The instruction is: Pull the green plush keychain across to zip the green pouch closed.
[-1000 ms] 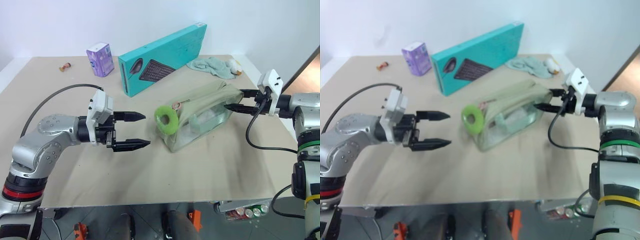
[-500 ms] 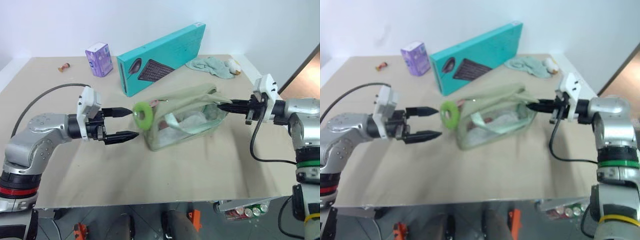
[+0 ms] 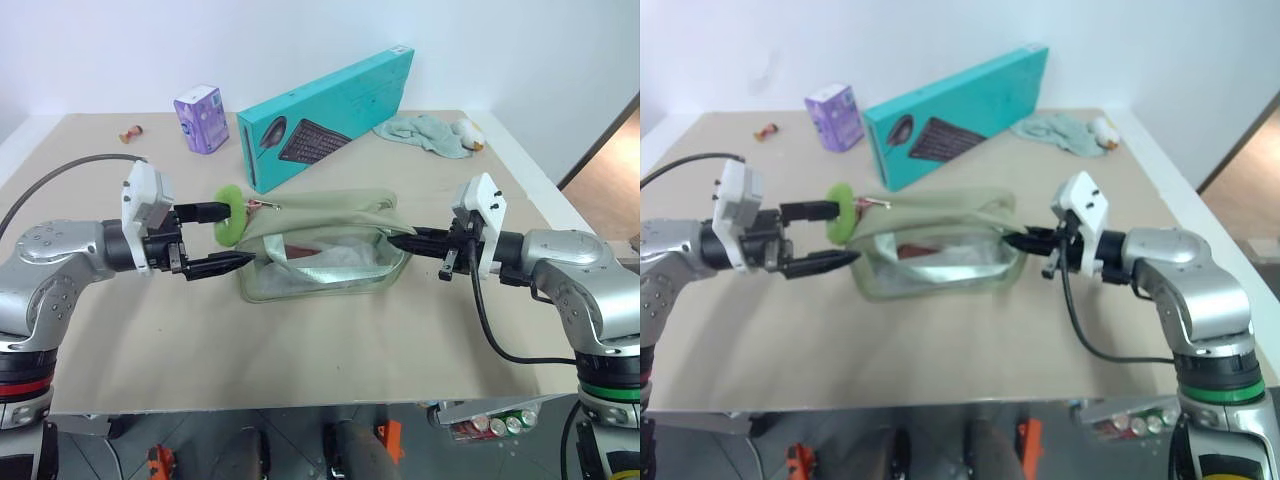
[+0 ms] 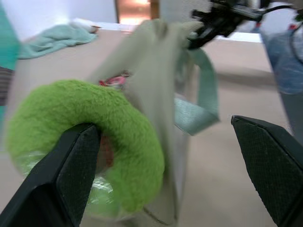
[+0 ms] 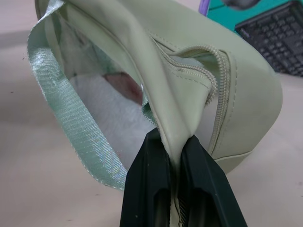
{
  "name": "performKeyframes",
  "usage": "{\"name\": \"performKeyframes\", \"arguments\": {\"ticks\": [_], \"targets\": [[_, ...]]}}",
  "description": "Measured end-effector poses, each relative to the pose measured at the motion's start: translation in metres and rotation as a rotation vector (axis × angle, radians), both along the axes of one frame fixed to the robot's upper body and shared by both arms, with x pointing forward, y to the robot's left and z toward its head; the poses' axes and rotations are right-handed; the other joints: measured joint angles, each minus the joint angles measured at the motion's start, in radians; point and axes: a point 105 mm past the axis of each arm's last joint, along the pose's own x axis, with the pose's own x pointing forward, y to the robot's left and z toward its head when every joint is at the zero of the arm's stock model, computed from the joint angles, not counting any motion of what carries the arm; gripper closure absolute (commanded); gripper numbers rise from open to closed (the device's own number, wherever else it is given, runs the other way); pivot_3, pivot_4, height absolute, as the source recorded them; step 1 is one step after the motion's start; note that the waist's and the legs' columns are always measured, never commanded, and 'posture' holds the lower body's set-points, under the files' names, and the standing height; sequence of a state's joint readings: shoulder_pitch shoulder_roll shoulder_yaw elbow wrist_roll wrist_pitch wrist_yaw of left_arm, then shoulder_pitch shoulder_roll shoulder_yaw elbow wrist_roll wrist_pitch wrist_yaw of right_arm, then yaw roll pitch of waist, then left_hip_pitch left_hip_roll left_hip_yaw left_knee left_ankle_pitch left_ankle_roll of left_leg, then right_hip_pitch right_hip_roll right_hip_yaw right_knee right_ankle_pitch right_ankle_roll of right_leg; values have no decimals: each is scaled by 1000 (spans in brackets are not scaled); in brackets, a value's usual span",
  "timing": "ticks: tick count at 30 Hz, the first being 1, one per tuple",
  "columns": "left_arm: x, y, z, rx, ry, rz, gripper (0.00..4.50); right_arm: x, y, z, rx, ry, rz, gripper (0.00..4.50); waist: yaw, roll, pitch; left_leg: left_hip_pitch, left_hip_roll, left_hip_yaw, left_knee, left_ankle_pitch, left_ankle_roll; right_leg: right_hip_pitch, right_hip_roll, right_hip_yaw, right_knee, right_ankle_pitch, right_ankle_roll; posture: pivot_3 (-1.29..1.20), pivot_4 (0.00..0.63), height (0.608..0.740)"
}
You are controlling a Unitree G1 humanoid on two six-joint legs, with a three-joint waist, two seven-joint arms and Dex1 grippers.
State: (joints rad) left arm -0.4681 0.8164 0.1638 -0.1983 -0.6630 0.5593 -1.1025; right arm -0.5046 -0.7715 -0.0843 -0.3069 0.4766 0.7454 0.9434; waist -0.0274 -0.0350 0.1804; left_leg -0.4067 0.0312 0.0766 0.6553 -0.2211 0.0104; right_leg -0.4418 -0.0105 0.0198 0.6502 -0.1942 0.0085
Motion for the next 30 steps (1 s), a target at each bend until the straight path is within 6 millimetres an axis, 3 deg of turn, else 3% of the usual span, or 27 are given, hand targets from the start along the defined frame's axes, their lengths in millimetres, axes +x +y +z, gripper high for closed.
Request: {"name": "performKeyframes", "arguments": {"ticks": [9,16,30], "targets": [[6,17,-16,28,8,85,0,-4,16,-3,59,-5,-65,4469,0,-1,0,0,1,0,0,0,0,0,1,0,0,0,-1,0,150,740],[21,36,-16,-69,15,246,0,-3,19,-7,80,-27,-105,4469,0,-2,-1,0,1,0,0,0,0,0,0,0,0,1,0,0,150,740],[37,44,-21,-133,38,315,0,-1,24,-9,74,-82,-113,4469,0,-2,-1,0,1,0,0,0,0,0,1,0,0,1,-1,0,150,740]]}}
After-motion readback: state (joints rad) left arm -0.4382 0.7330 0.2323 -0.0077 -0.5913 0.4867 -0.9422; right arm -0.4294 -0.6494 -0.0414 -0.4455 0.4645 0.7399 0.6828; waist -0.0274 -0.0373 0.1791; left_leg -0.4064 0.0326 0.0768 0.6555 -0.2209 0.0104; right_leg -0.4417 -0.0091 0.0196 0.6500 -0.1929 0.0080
